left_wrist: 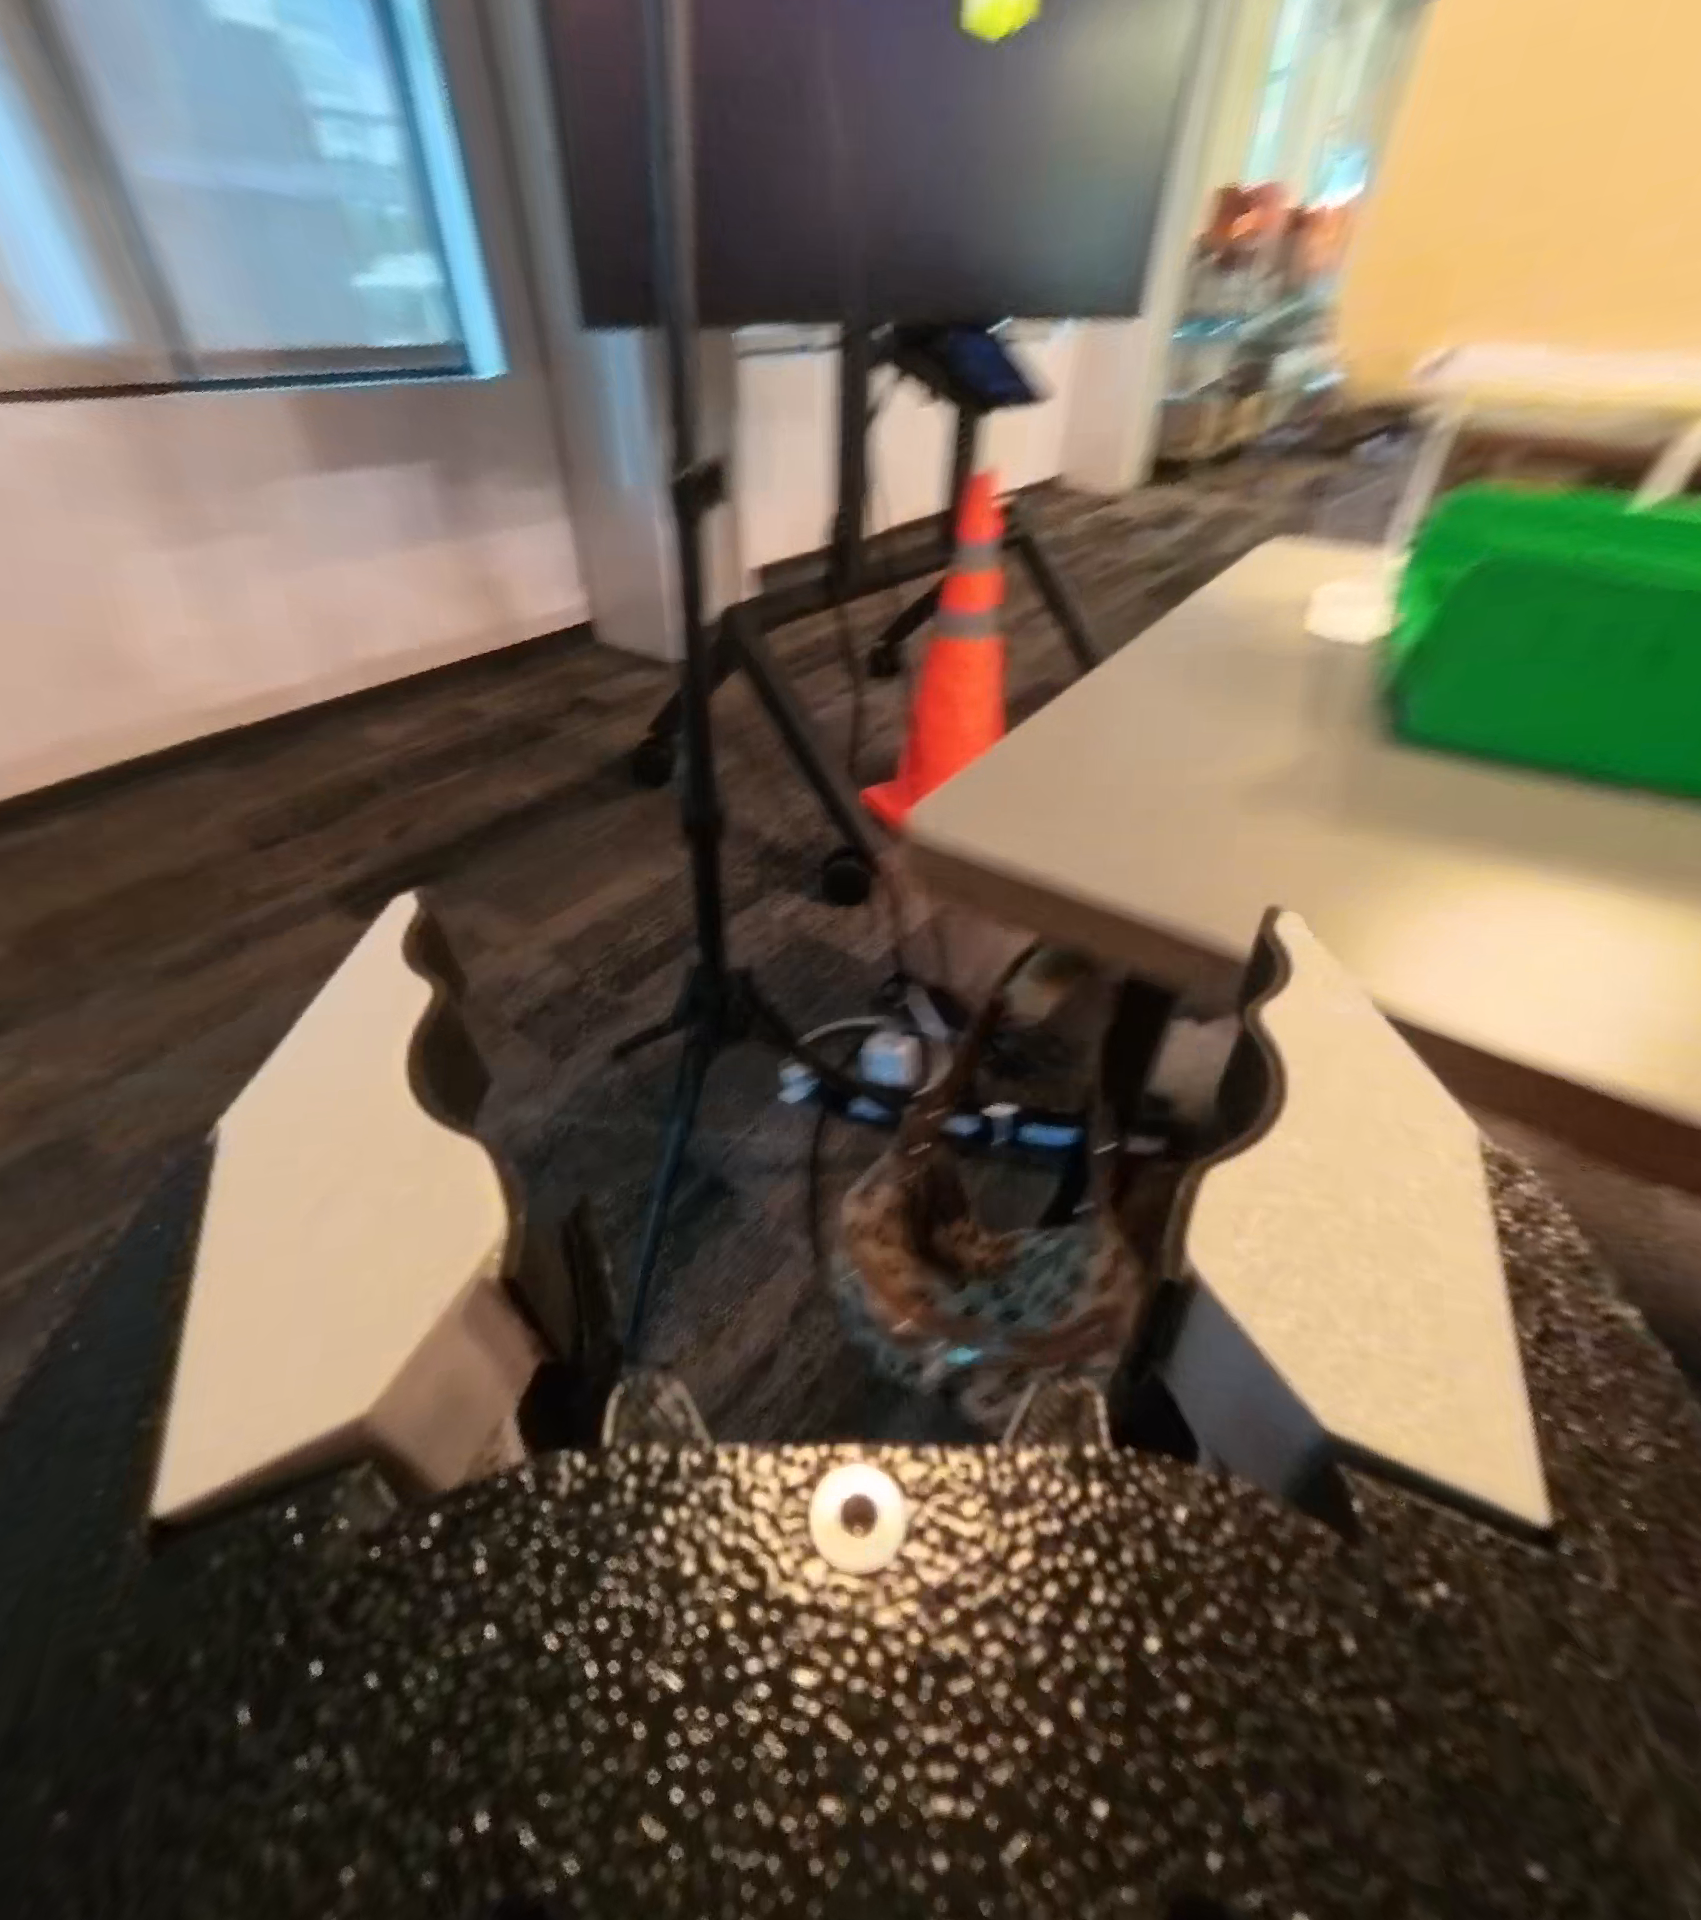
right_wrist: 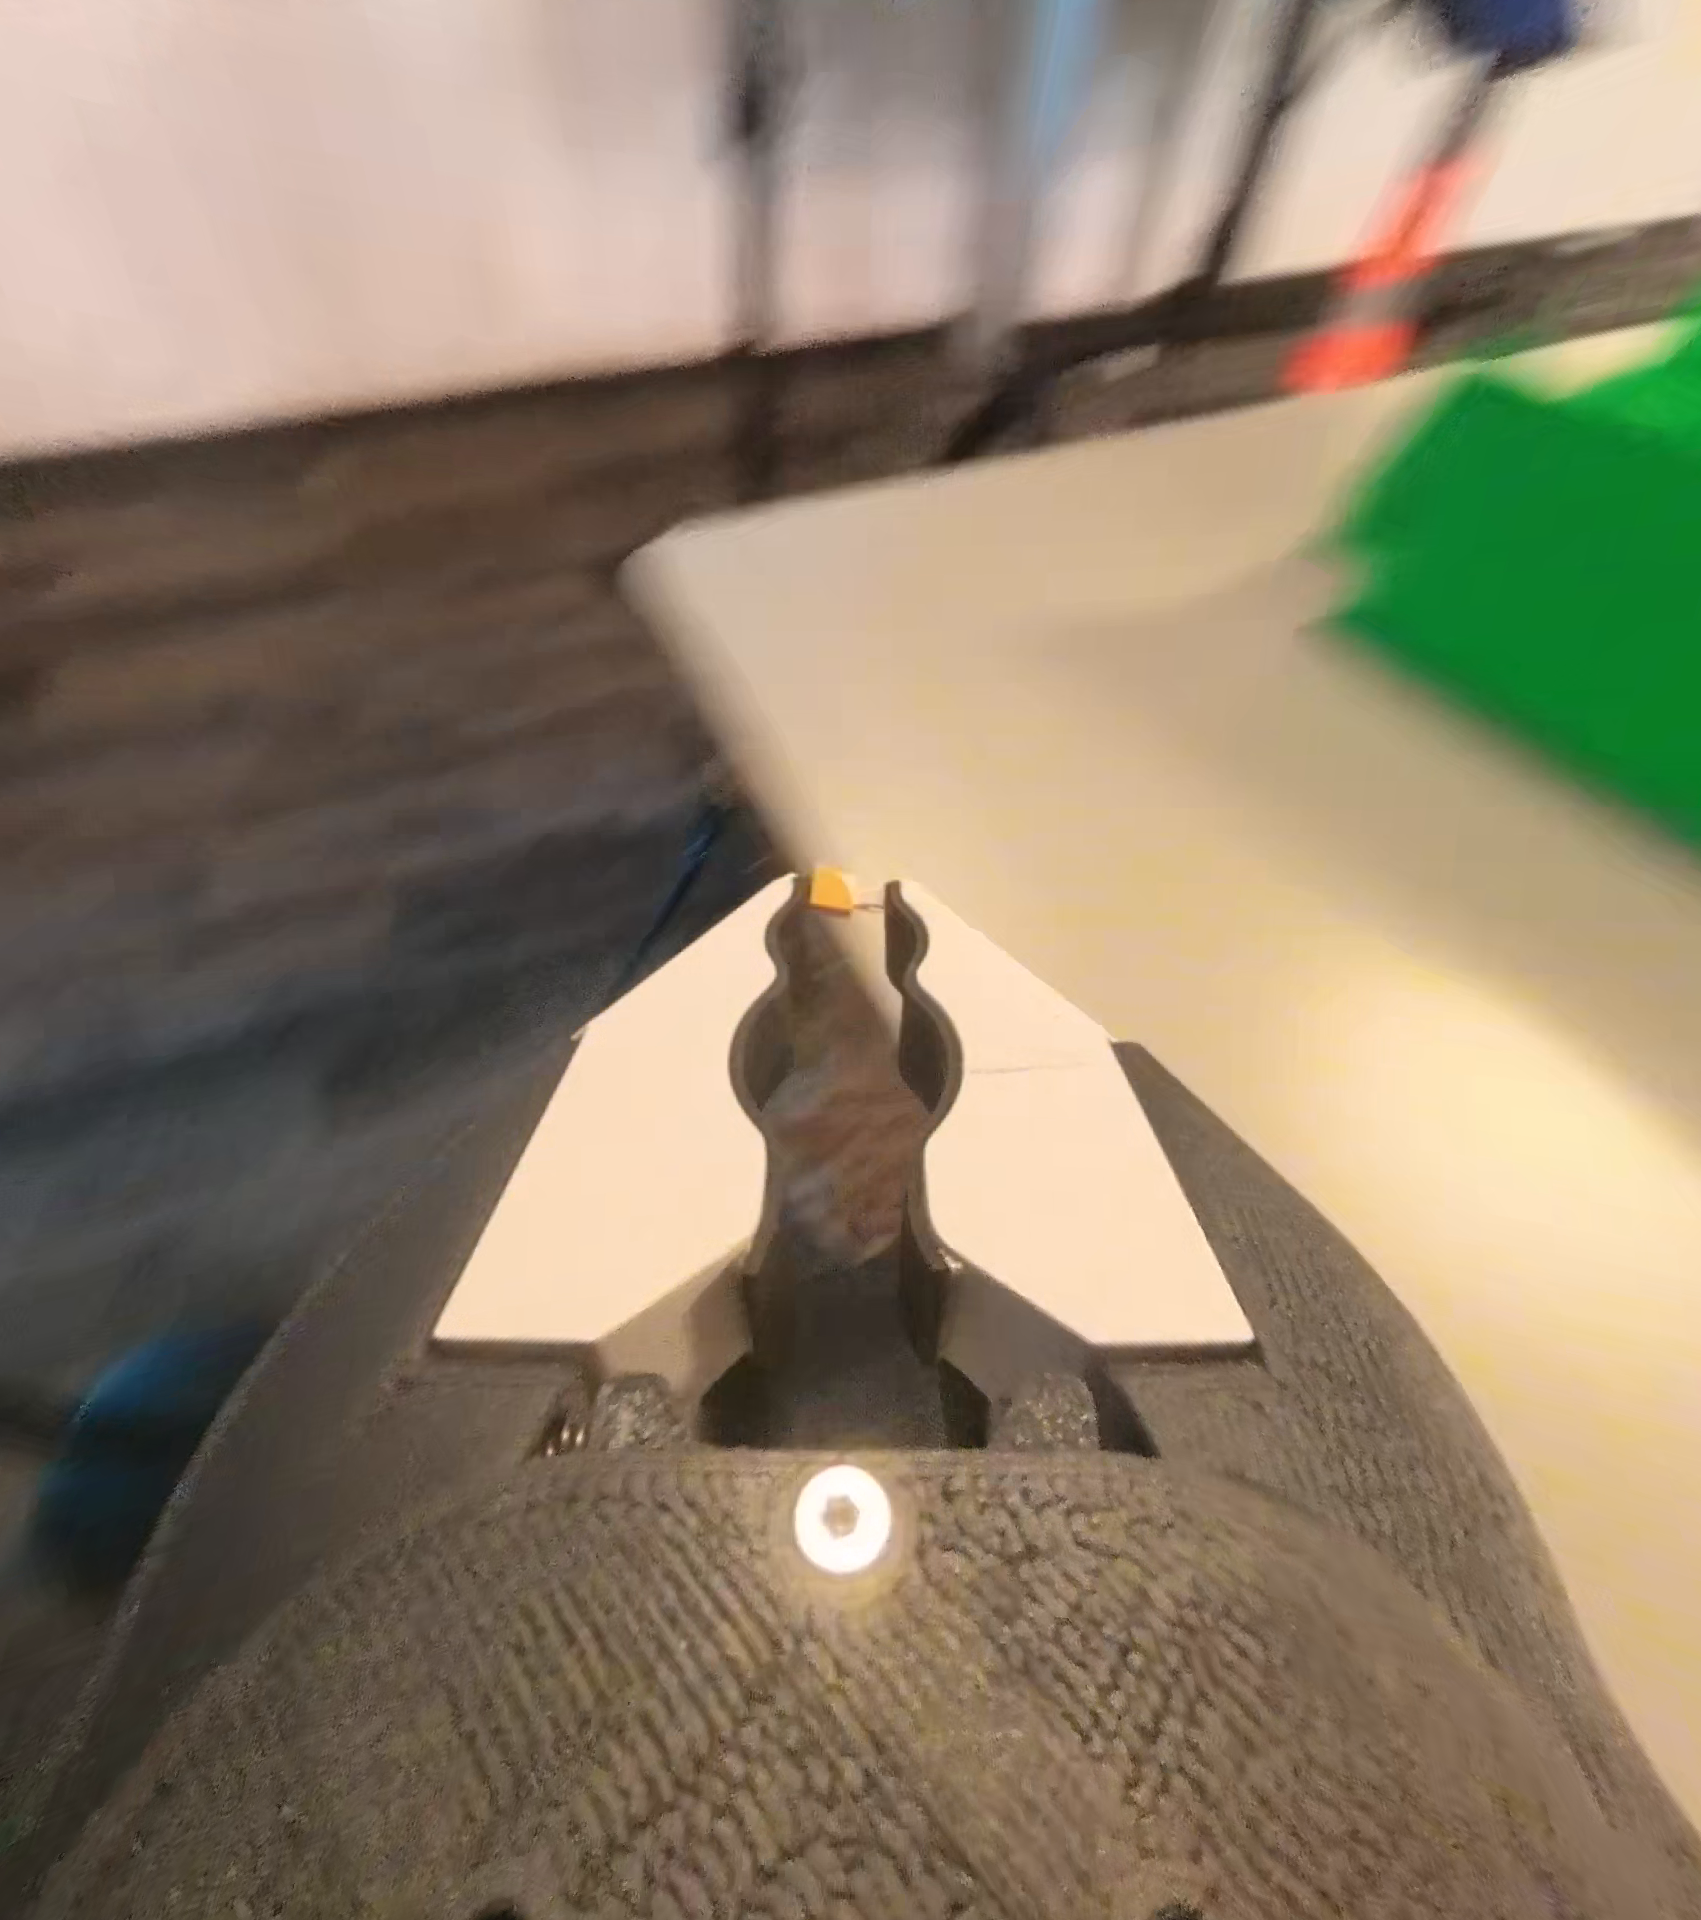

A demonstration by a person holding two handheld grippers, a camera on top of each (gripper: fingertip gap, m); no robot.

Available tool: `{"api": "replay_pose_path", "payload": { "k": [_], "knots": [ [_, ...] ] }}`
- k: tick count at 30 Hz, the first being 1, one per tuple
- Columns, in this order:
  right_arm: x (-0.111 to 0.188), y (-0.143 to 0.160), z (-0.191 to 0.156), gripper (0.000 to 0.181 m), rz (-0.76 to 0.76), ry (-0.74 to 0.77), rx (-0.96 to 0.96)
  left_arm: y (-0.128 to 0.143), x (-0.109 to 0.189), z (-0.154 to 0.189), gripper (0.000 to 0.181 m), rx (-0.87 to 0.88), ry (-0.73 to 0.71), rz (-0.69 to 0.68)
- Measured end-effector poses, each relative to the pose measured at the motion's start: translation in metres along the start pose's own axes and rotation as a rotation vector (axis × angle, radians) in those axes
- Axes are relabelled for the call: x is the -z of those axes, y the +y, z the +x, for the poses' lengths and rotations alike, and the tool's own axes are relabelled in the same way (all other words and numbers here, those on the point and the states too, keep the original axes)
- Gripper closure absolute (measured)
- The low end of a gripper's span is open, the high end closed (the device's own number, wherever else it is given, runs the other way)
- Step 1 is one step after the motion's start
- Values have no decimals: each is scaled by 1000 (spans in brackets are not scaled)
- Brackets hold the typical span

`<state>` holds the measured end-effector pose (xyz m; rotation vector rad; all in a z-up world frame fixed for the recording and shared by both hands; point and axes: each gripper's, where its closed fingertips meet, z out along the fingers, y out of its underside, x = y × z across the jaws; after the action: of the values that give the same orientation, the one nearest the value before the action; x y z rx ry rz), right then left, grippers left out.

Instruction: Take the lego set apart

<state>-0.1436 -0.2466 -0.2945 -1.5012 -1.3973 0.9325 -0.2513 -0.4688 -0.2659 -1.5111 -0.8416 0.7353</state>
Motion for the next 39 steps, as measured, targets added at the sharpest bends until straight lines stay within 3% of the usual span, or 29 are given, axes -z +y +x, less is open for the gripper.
{"api": "replay_pose_path", "payload": {
  "k": [3, 6, 10, 14, 18, 23, 26, 29, 33, 36, 39],
  "knots": [
    [14, -10, 93, 168, 17, 221, -11, -13, -7, 27, 36, 25, 101, 13],
    [18, 23, 176, 168, -111, 367, -60, -7, -15, 51, 36, 26, 137, -27],
    [8, 59, 238, 168, -259, 414, -109, -14, -37, 65, 36, -1, 109, -32],
    [-3, 74, 265, 166, -335, 384, -138, -31, -64, 56, 35, -41, 54, -22],
    [-6, 95, 278, 125, -415, 324, -245, -48, -85, 23, 33, -27, -71, -6],
    [-6, 98, 282, 111, -461, 279, -212, -59, -87, -29, 32, -38, -221, 3],
    [-7, 96, 293, 93, -483, 307, -184, -57, -87, -67, 31, -10, -314, 8],
    [-6, 68, 303, 81, -419, 391, -106, -60, -91, -105, 30, 21, -391, 27],
    [-12, -24, 293, 79, -191, 482, 50, -77, -107, -157, 29, 32, -458, 76],
    [-40, -107, 251, 85, -10, 428, 63, -97, -128, -202, 29, 29, -489, 128],
    [-84, -195, 183, 92, 188, 322, 82, -119, -158, -253, 29, 26, -501, 188]
  ]
}}
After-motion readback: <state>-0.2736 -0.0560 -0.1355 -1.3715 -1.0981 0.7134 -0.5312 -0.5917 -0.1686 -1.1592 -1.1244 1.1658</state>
